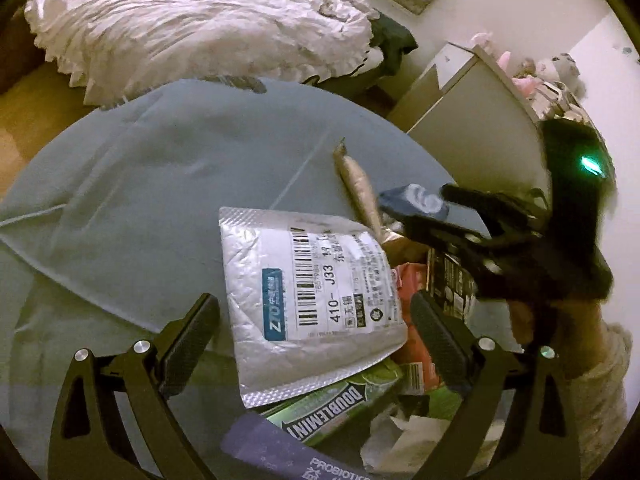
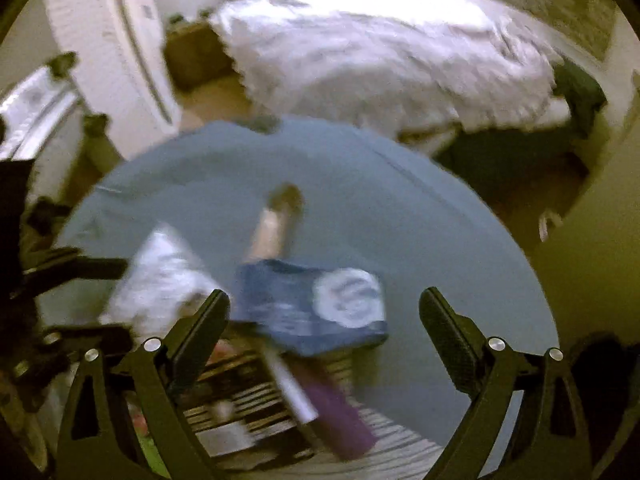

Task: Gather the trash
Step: 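Grasp the white mailer bag with the left tool while the right tool grasps a dark wrapper, carry toward bin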

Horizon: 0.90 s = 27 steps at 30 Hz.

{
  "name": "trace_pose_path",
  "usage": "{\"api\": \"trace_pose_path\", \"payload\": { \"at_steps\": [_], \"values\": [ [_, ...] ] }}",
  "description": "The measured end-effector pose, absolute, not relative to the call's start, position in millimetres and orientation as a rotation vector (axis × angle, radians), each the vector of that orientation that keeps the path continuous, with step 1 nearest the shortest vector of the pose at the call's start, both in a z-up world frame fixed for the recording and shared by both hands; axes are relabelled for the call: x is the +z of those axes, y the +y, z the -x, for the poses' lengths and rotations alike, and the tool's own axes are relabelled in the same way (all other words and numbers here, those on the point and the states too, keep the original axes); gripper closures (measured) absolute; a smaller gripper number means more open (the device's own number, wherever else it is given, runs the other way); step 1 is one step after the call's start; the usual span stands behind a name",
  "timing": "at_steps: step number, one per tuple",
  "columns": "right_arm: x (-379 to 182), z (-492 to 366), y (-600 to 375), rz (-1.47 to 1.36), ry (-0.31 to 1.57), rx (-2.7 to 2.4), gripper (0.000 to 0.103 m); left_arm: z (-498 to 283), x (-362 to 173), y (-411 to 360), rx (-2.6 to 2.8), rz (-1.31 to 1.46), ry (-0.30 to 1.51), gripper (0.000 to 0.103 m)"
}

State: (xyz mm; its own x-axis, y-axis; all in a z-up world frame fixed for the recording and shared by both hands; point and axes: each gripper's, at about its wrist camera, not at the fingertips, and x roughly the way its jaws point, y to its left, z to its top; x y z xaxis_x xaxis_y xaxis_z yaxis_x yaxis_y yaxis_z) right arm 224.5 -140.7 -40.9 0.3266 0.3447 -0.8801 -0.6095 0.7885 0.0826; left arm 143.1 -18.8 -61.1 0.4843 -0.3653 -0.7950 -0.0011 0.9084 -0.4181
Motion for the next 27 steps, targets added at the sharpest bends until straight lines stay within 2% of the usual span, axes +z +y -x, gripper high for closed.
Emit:
{"api": "trace_pose_path", "payload": {
  "at_steps": [1, 2, 3, 4, 5, 8, 11, 15, 21, 27],
  "values": [
    [-45, -233, -147, 0.206, 1.102, 0.647, 0.013, -142, -62, -21, -0.226, 0.374, 1.049, 0.008],
    [-50, -237, -150, 0.158, 1.123, 0.657, 0.027, -142, -62, -24, -0.221, 0.350, 1.051, 0.006],
    [-52, -241, -154, 0.103, 1.143, 0.679, 0.029, -143, -61, -28, -0.218, 0.327, 1.052, 0.005],
    [-52, -243, -158, 0.065, 1.151, 0.683, 0.036, -145, -61, -30, -0.213, 0.311, 1.052, 0.005],
    [-49, -243, -163, 0.045, 1.135, 0.675, 0.047, -147, -61, -34, -0.205, 0.285, 1.051, 0.005],
    [-40, -234, -169, 0.024, 1.086, 0.679, 0.055, -152, -63, -40, -0.201, 0.226, 1.033, 0.006],
    [-29, -217, -178, -0.016, 1.029, 0.697, 0.060, -153, -65, -50, -0.196, 0.105, 0.998, 0.015],
    [-18, -204, -196, -0.043, 0.964, 0.693, 0.063, -150, -60, -40, -0.216, 0.124, 0.968, 0.037],
    [-10, -182, -236, -0.147, 0.890, 0.692, 0.063, -136, -38, -1, -0.207, 0.236, 0.893, 0.040],
    [1, -167, -304, -0.316, 0.761, 0.616, 0.063, -131, 14, -3, -0.226, 0.236, 0.806, 0.040]
  ]
}}
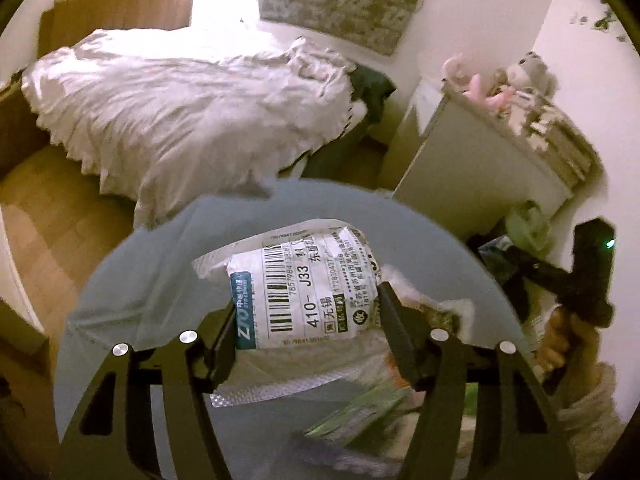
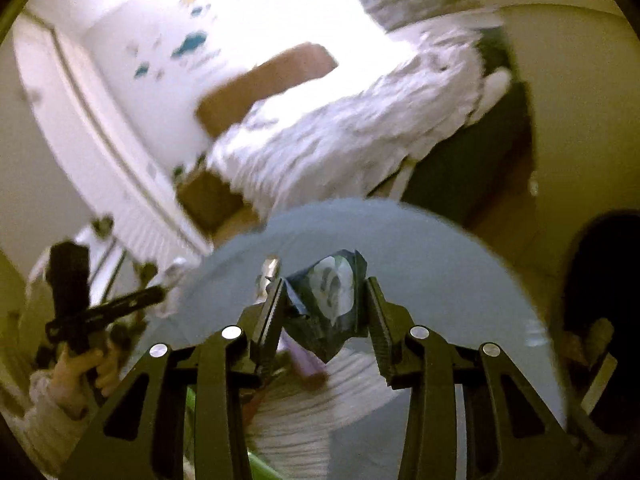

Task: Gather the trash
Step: 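Grasp the white mailer bag with the left tool while the right tool grasps a dark wrapper, carry toward bin, then open both tools over the black bin to drop the mailer bag and dark wrapper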

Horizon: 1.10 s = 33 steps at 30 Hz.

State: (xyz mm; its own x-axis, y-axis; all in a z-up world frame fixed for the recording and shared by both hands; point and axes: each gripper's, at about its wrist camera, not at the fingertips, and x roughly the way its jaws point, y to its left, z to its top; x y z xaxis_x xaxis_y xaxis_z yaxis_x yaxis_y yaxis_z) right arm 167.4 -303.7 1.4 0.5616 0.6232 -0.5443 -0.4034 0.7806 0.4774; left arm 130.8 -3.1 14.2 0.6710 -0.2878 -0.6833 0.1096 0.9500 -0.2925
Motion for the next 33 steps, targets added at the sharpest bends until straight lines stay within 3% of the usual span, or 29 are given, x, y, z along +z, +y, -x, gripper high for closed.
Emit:
{"api": "trace_pose_path", "payload": {
  "at_steps": [12, 21, 33],
  "values": [
    [0, -143, -498, -0.654, 0.523, 0.154, 0.063, -187, 73, -197, -0.613, 0.136, 0.670, 0.039],
    [-40, -133, -565, -0.746, 0.478, 0.028, 0.063, -239, 30, -323, -0.768, 0.078, 0.785, 0.039],
    [-57, -142, -597, -0.798, 0.474, -0.001, 0.063, -259, -15, -382, -0.786, 0.019, 0.897, 0.039]
  ]
}}
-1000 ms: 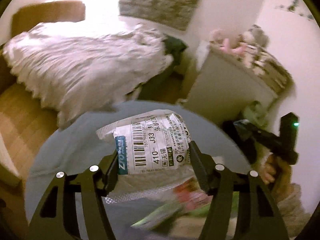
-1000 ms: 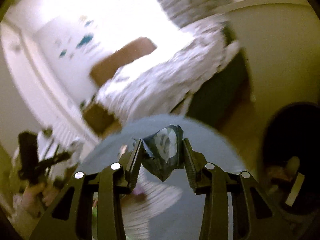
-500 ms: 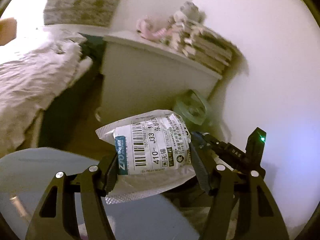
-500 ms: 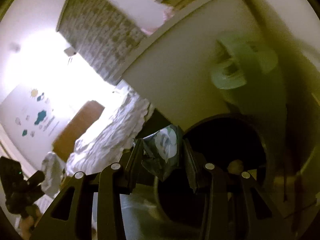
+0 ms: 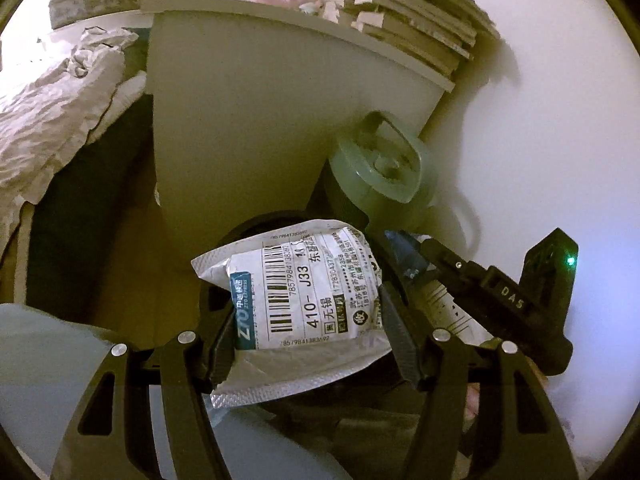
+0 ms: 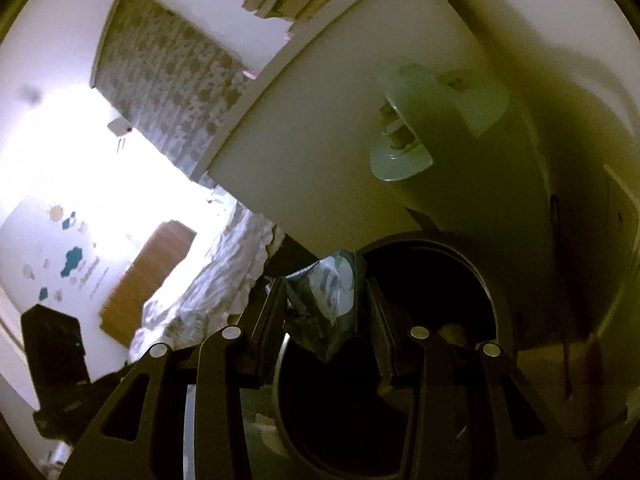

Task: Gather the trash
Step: 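Open both tools over the black bin to drop the mailer bag and dark wrapper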

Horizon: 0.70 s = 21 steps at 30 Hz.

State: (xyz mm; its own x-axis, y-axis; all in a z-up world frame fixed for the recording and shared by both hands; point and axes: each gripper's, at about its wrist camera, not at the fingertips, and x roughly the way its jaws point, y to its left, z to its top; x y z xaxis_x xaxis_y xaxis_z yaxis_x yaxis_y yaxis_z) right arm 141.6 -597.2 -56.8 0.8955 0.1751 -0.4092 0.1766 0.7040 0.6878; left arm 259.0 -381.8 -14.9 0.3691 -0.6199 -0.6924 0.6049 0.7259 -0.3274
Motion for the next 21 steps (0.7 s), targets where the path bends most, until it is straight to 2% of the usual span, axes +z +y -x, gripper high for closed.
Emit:
{"api": "trace_pose_path", "payload": {
  "at_steps": [13, 19, 21],
  "values": [
    [-63, -140, -605, -0.877, 0.476, -0.027, 0.063, -266, -40, -401, -0.793, -0.002, 0.965, 0.037],
    [-64, -135, -608, -0.912, 0.452, -0.043, 0.044, -266, -42, -413, -0.797, -0.030, 0.982, 0.028],
    [-64, -134, -609, -0.922, 0.446, -0.054, 0.040, -265, -40, -416, -0.803, -0.027, 0.982, 0.021]
  ]
}}
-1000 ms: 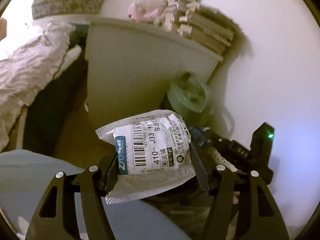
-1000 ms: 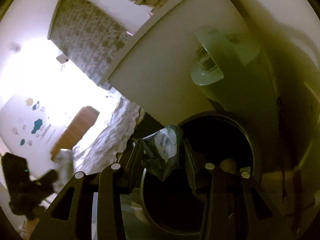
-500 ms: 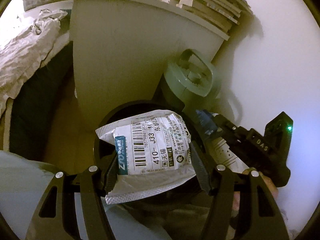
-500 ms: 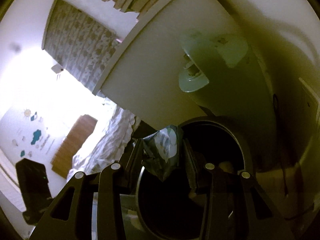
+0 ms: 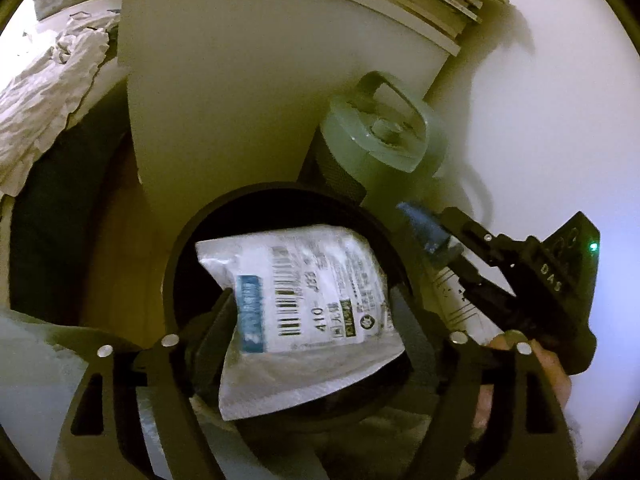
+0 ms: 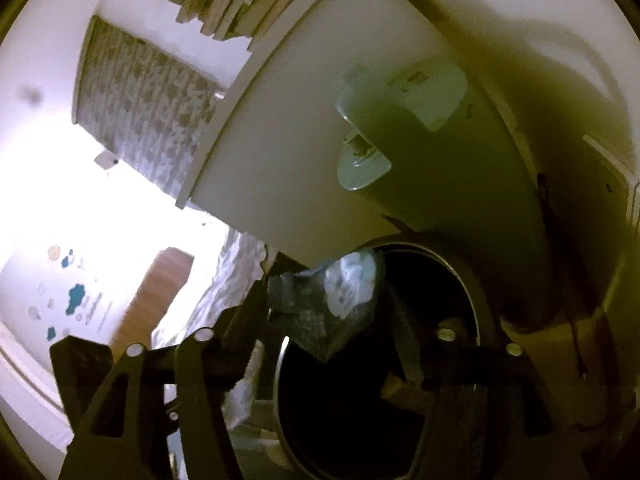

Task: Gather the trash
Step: 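Open both tools over the black bin to drop the mailer bag and dark wrapper, then grasp the white paper snack bag with the right tool while the left tool grasps a thin dark stick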

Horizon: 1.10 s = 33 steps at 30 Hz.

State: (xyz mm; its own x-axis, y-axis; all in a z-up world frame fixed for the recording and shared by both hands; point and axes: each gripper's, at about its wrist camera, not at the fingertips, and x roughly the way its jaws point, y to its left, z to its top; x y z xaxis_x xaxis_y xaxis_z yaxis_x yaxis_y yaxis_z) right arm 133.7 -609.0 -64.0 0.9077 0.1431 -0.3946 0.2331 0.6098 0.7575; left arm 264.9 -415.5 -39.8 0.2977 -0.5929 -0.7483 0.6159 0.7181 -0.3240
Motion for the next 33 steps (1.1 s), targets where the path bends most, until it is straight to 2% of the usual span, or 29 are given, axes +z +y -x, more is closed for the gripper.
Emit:
{"api": "trace_pose_path", "payload": {
  "at_steps": [4, 10, 16, 23, 28, 33],
  "values": [
    [-64, -132, -611, -0.928, 0.434, -0.065, 0.034, -261, -30, -416, -0.815, -0.014, 0.959, 0.012],
    [-64, -132, -610, -0.915, 0.435, -0.077, 0.033, -249, -4, -400, -0.803, 0.032, 0.939, 0.012],
    [-63, -136, -597, -0.859, 0.468, -0.073, 0.033, -212, 40, -349, -0.766, 0.116, 0.888, 0.011],
    [-47, -133, -549, -0.678, 0.517, 0.024, 0.033, -142, 61, -242, -0.680, 0.133, 0.816, 0.008],
    [-33, -114, -501, -0.581, 0.520, 0.188, 0.029, -102, 41, -140, -0.560, 0.119, 0.828, 0.008],
    [-12, -93, -400, -0.366, 0.612, 0.566, 0.029, -63, 9, -60, -0.515, -0.002, 0.872, 0.008]
  ]
}}
